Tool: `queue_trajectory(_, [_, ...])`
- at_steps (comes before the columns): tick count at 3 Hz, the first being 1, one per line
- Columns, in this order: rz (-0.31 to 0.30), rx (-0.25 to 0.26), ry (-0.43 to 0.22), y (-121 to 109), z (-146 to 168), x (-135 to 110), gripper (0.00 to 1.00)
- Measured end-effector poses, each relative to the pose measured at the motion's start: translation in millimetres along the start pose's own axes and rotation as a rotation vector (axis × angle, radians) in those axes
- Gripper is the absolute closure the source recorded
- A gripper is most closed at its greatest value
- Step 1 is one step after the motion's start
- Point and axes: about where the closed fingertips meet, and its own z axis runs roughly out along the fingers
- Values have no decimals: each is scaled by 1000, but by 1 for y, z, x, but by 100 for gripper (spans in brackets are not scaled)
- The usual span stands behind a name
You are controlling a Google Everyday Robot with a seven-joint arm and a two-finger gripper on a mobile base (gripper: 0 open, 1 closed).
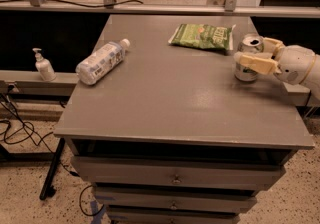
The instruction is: Place 7up can upright
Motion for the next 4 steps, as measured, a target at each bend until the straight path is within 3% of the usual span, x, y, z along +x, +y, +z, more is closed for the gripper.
queue_trajectory(1, [-15,6,-5,0,-2,-5,0])
queue_trajectory(2, [-57,27,-24,0,-6,-21,0])
queue_trajectory(3, [-184,93,-68,15,-15,-83,0])
queue_trajectory(4, [-357,170,-142,59,-27,-178,0])
